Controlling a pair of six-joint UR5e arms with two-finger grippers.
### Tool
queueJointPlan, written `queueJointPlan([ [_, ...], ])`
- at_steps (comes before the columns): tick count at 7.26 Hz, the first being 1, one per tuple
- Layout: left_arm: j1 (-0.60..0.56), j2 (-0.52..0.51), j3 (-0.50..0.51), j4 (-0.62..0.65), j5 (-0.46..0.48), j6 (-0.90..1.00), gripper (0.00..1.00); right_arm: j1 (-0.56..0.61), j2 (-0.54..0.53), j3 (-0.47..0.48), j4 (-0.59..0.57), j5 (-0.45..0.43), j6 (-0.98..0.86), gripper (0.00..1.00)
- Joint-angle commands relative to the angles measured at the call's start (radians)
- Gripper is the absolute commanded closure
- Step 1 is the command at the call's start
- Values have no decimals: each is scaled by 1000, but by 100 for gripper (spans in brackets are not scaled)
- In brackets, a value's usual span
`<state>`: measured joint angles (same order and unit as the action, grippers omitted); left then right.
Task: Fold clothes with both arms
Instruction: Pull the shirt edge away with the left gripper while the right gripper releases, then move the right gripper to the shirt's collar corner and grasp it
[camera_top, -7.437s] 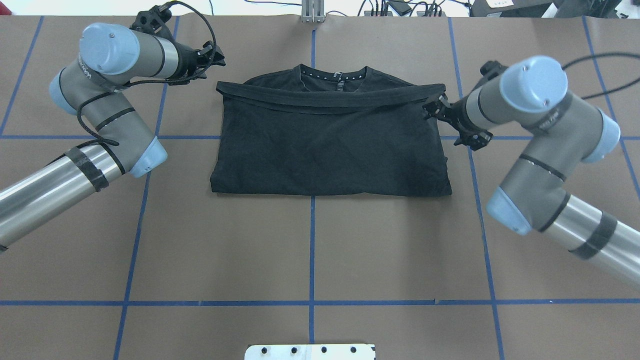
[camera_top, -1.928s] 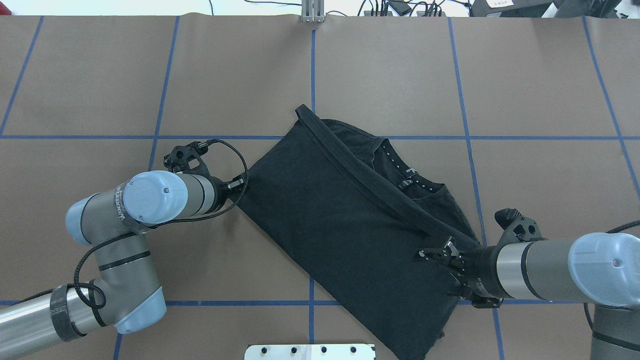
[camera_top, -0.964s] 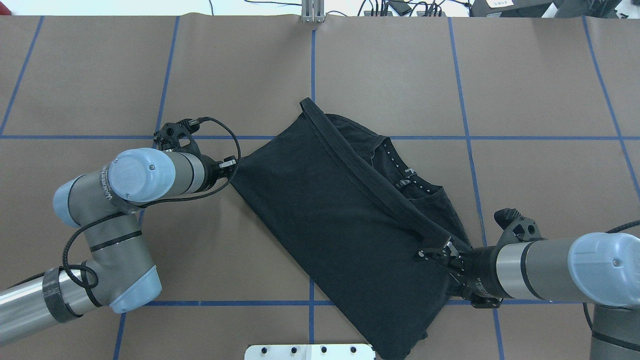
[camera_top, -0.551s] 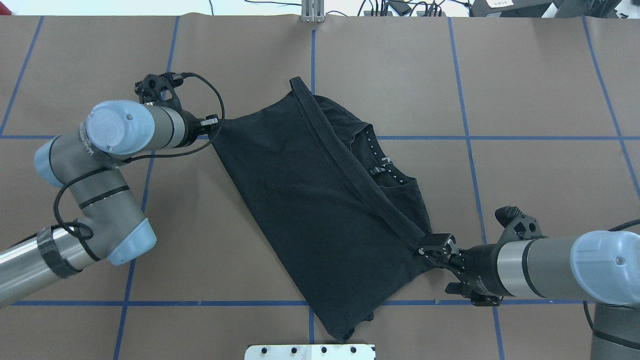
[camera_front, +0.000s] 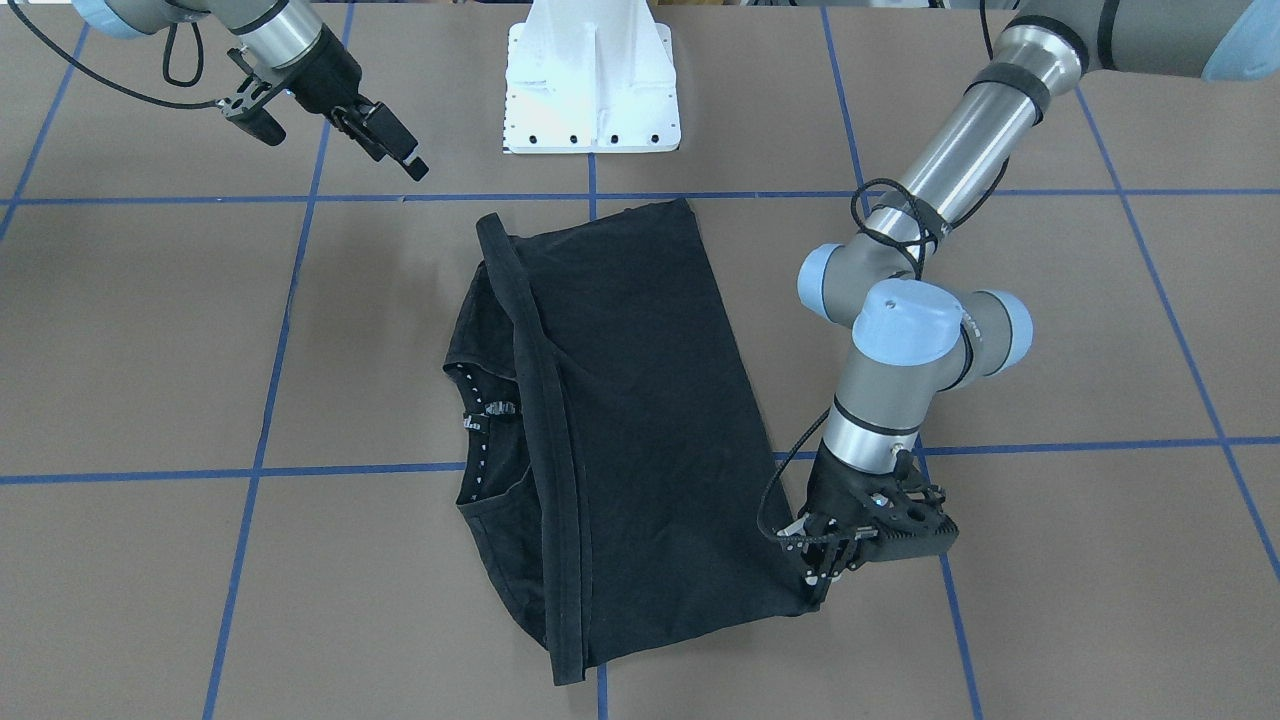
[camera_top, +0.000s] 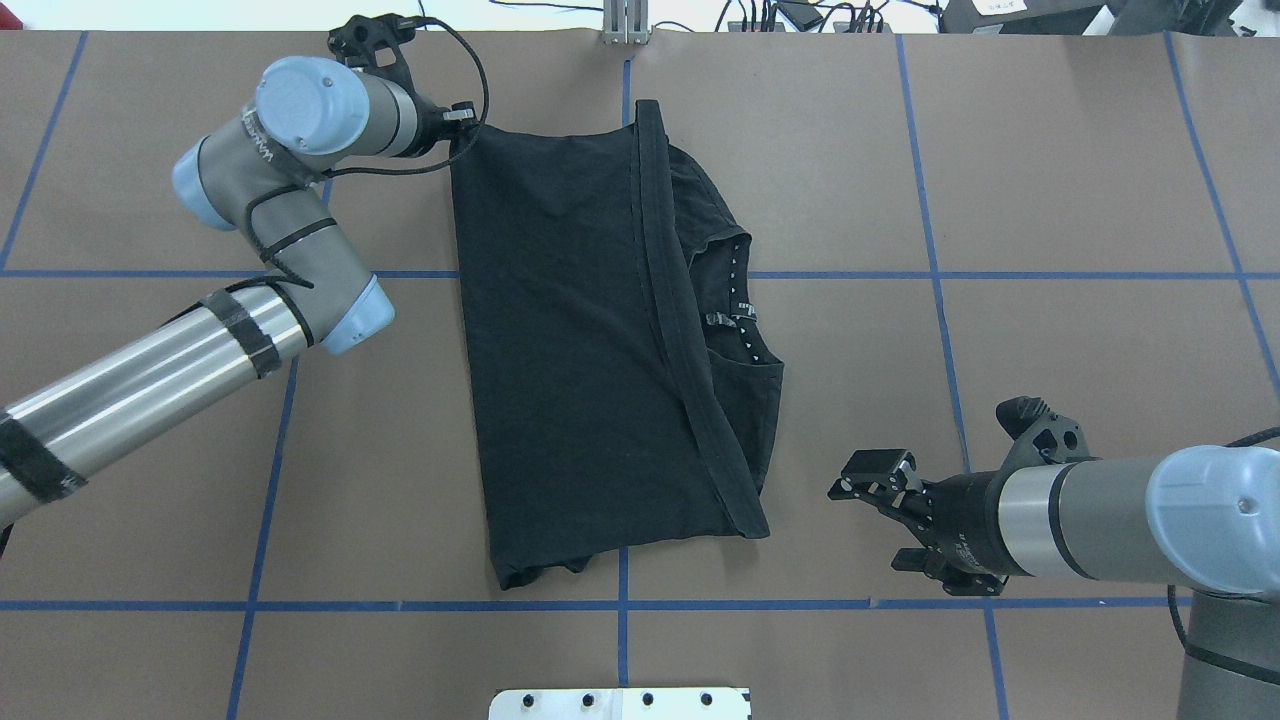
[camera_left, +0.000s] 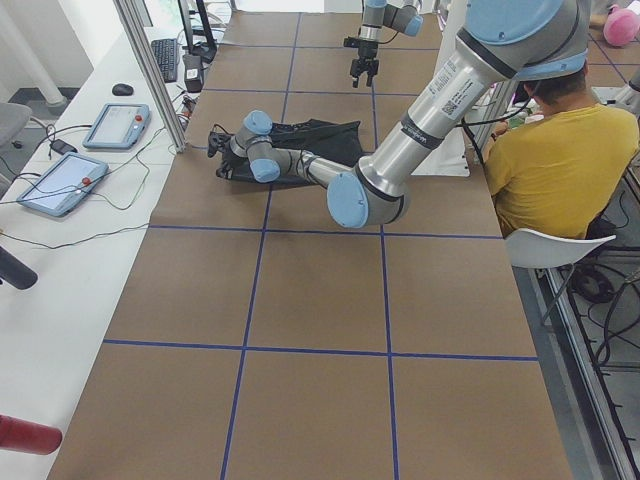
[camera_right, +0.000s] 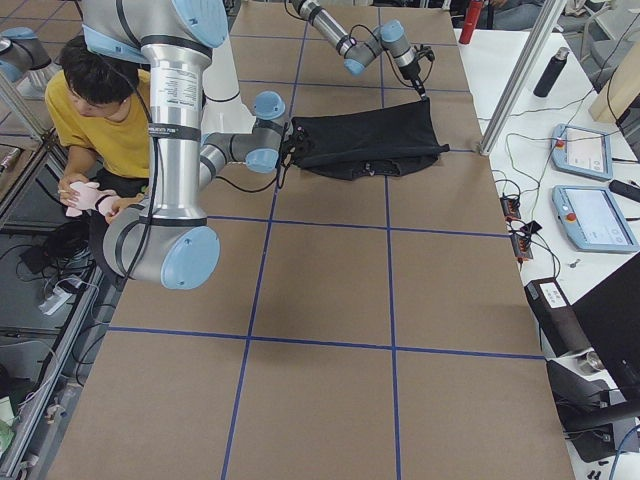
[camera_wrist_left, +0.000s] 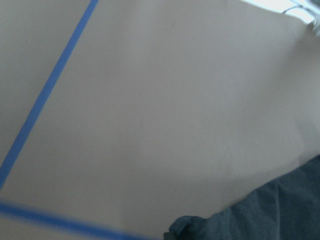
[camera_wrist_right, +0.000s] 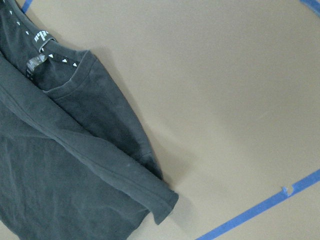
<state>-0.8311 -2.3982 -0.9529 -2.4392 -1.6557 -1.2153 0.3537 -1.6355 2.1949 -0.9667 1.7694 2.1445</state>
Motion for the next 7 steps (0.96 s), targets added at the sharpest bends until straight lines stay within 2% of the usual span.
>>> queueJointPlan([
  [1,-17,-88,129,-58,-7,59,74,7,17,-12,-1,-11,-3,0],
  [2,-16,-111,188,-98,-12,60,64,17,51,-35,-1,-19,-3,0],
  [3,-23,-108,183,-106,-12,86,20,24,103,-73,-1,-39,-2,0],
  [4,-31,-102,146,-103,-12,92,2,22,165,-125,-39,-65,-2,0],
  [5,-31,-32,53,-94,-13,91,2,10,274,-173,-164,-86,5,0],
  [6,-31,43,-37,-92,-19,91,2,-48,346,-206,-246,-190,12,0],
  [7,-31,57,-65,-87,-36,86,2,-91,377,-242,-251,-288,24,0],
])
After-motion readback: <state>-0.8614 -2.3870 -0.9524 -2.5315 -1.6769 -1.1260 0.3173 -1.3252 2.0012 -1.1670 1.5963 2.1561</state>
